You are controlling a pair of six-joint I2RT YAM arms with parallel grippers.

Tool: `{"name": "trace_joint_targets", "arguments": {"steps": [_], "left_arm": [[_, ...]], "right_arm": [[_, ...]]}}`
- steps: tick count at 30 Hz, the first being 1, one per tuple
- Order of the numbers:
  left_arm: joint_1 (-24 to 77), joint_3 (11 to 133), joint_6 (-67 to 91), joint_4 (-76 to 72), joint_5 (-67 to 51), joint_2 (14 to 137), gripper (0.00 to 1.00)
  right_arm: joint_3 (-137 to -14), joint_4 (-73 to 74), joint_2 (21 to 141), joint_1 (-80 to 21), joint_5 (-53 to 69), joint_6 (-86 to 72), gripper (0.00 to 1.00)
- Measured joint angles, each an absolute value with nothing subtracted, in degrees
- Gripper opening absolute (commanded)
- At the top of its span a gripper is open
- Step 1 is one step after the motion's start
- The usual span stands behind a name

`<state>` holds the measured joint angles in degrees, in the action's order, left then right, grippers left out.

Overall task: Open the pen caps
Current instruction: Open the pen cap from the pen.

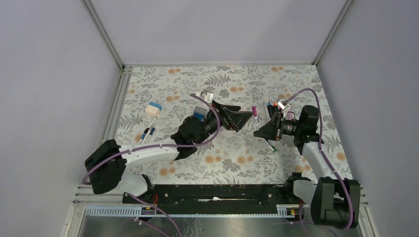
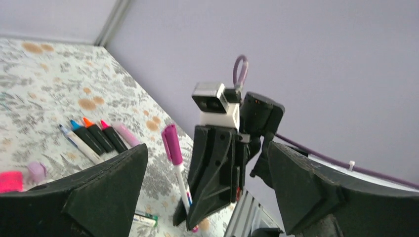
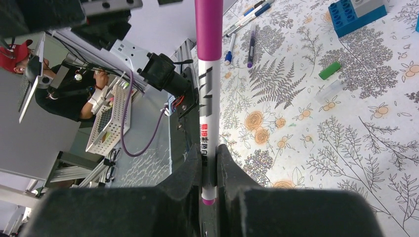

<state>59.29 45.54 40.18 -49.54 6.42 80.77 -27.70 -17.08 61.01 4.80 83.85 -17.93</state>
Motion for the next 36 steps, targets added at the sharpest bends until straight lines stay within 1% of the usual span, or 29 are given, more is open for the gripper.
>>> {"name": "trace_joint_targets", "arguments": {"steps": [6,13,16,20,28,30,31,33,34,36], "left_arm": [[54.0,45.7,39.9,-48.4,1.0,80.0,0.98],[53.5,51.4,40.9,-45.8,-4.3,85.8,0.86],[53.5,54.1,42.0,-45.5,-5.8,88.9,0.77],[53.5,55.9,43.7,-45.0,-7.2,91.7,0.61],[53.5,57.5,46.0,-43.6,-9.2,94.6,0.41],[53.5,57.6,46.4,-43.3,-9.6,94.9,0.32],[53.5,57.7,46.6,-43.3,-9.8,95.0,0.24],[53.5,57.8,47.1,-43.3,-10.4,95.1,0.03],[53.5,58.0,47.6,-43.4,-10.9,95.2,0.00],[53.7,58.4,48.1,-43.4,-11.2,95.2,0.00]], "right_arm": [[-27.7,-17.1,60.9,4.8,85.3,-17.6,0.00],[-27.7,-17.1,60.9,4.8,86.3,-17.3,0.00],[-27.7,-17.1,60.9,4.8,86.5,-17.2,0.00],[-27.7,-17.1,60.9,4.8,86.5,-17.1,0.00],[-27.7,-17.1,60.9,4.8,86.5,-17.0,0.00],[-27.7,-17.1,60.9,4.8,86.5,-16.9,0.00],[-27.7,-17.1,60.9,4.8,86.5,-16.9,0.00],[-27.7,-17.0,60.9,4.8,86.5,-16.9,0.00],[-27.6,-17.0,60.9,4.8,86.3,-16.9,0.00],[-27.6,-17.2,61.0,4.8,86.5,-16.6,0.00]]}}
